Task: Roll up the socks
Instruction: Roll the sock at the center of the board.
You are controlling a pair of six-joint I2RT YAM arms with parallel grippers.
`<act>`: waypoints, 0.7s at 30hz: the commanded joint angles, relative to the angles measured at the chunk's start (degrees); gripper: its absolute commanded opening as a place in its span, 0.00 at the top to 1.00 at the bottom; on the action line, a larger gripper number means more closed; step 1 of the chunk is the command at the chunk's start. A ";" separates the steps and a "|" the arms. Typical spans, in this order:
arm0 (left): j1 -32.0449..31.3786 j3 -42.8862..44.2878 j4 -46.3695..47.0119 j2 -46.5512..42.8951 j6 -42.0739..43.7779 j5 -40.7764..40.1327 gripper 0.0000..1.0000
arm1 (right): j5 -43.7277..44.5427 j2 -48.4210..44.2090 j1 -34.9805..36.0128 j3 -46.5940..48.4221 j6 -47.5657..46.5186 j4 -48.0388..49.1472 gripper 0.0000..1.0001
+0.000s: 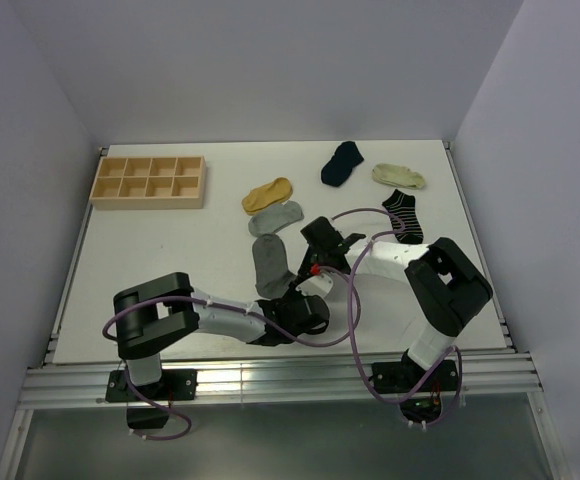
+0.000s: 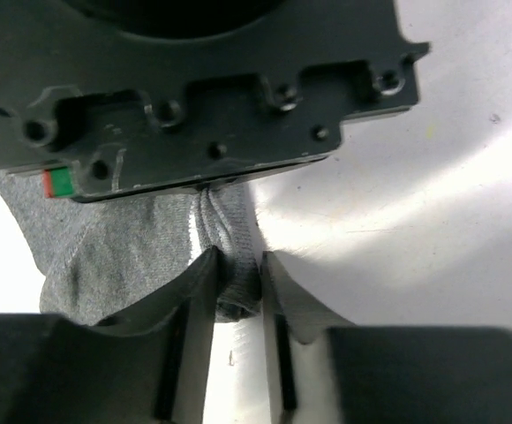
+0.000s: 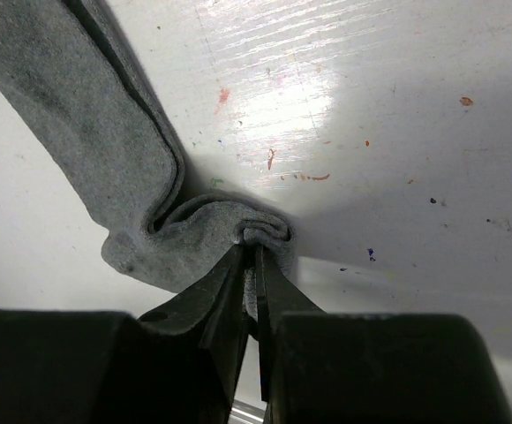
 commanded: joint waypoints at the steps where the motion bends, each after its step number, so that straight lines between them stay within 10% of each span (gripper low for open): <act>1: -0.89 1.37 -3.83 2.44 -1.19 1.72 0.70 | 1.83 2.50 0.17 -1.02 -0.53 -4.16 0.83; 7: -0.89 1.46 -6.29 3.76 -3.83 1.64 0.81 | 2.35 1.71 0.09 -0.67 -1.06 -4.16 0.82; 21: -1.15 4.80 -11.13 1.30 -4.71 -3.37 0.61 | 1.39 2.50 0.09 -0.75 -1.67 -3.63 0.82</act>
